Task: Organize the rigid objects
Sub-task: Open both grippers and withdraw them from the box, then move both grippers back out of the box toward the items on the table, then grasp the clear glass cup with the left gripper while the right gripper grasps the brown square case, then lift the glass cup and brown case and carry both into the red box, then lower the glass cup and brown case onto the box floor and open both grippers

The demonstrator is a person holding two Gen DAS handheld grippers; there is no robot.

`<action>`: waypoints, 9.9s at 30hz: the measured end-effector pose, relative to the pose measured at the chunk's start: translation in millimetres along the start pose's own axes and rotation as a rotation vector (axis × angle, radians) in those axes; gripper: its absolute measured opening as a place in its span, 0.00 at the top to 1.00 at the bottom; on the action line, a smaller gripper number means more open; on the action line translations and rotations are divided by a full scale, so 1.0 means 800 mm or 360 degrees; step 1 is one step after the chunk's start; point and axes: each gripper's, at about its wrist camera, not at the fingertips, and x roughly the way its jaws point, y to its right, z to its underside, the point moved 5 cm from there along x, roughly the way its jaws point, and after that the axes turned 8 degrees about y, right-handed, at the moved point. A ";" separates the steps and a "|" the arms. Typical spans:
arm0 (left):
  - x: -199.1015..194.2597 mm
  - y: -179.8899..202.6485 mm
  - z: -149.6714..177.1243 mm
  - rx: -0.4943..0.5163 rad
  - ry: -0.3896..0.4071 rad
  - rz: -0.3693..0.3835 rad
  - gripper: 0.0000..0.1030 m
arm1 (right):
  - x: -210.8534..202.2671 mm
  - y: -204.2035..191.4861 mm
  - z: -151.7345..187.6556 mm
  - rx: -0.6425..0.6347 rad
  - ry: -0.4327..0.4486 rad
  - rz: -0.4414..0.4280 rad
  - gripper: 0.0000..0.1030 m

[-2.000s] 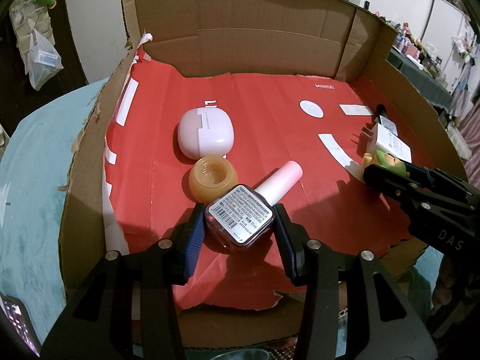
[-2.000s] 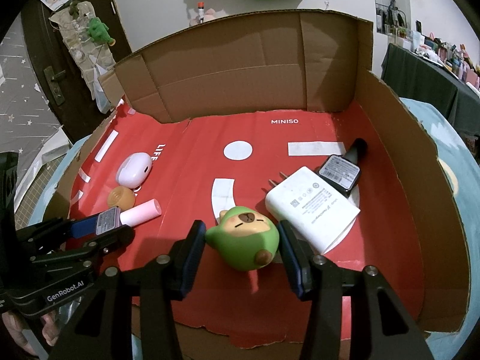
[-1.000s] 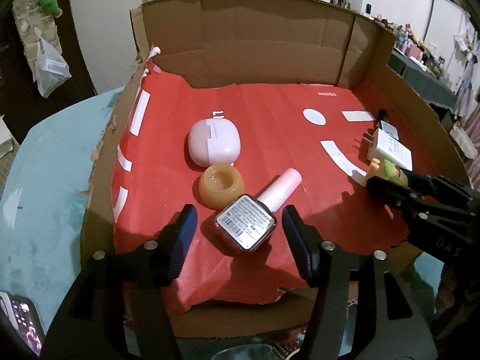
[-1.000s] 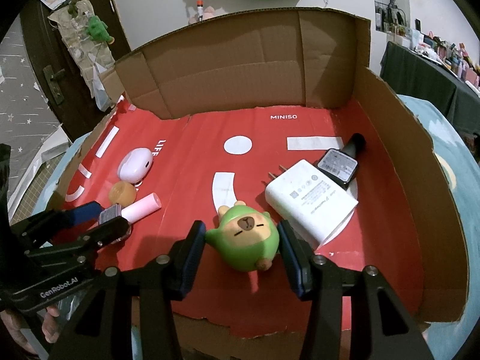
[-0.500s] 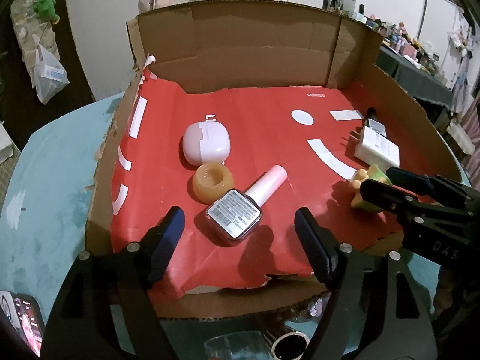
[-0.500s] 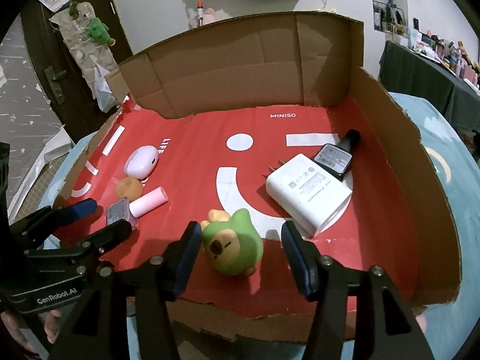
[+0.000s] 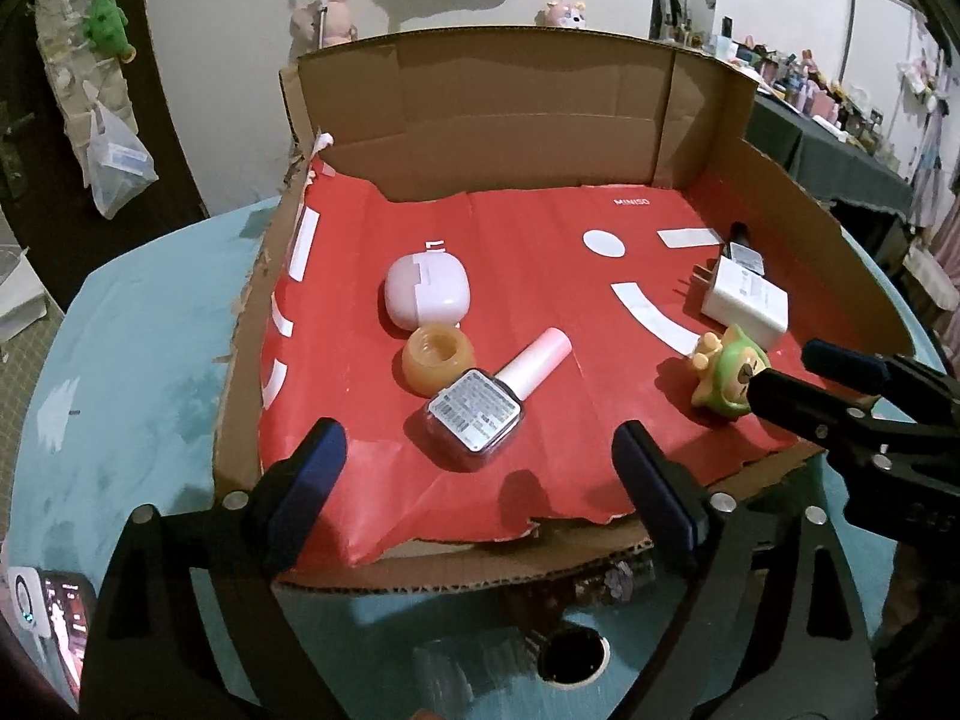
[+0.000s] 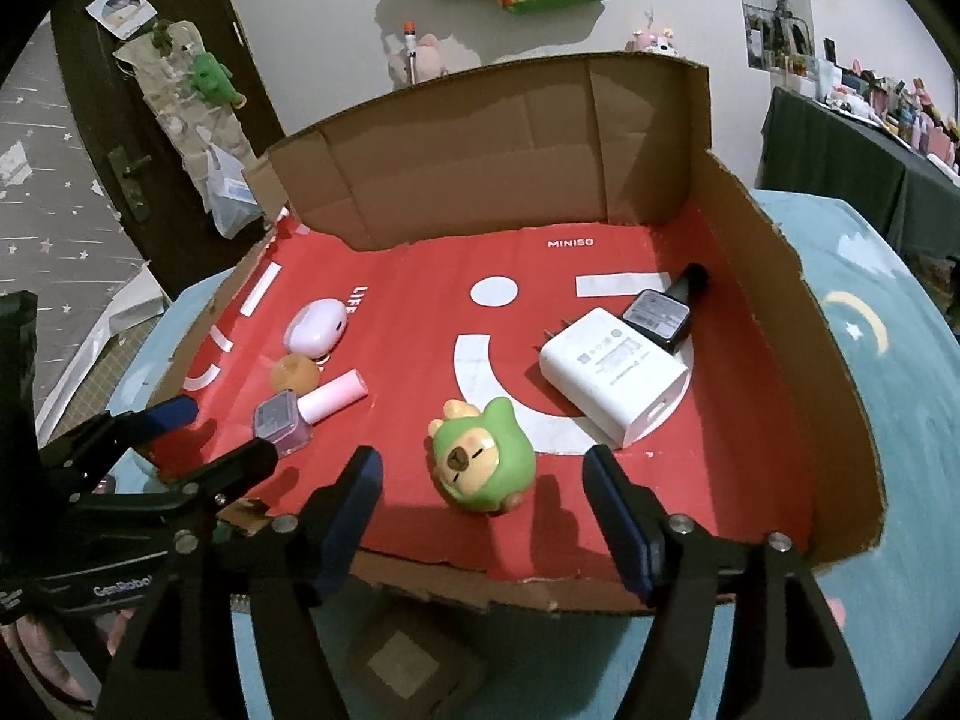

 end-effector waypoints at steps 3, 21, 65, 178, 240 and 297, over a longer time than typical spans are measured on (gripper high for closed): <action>-0.006 0.002 0.001 0.0006 0.0015 -0.0004 0.07 | -0.006 -0.002 0.000 0.0001 0.0018 -0.0009 0.23; -0.041 0.007 0.013 -0.0041 0.0051 0.0040 0.06 | -0.054 -0.011 0.004 -0.0003 0.0145 -0.0060 0.00; -0.112 0.011 0.068 -0.0055 0.0123 0.0036 0.02 | -0.126 -0.032 0.050 -0.0070 0.0264 -0.0061 0.00; -0.052 -0.045 0.111 -0.0320 -0.0051 -0.0085 0.61 | -0.026 -0.048 0.104 -0.0273 -0.0071 0.0018 0.39; -0.056 0.007 0.023 -0.0122 0.0065 0.0138 0.61 | -0.056 -0.049 0.024 -0.0149 0.0060 -0.0212 0.39; 0.078 -0.001 -0.015 -0.0073 -0.0198 0.0163 0.61 | 0.060 0.021 -0.006 -0.0081 -0.0209 0.0093 0.39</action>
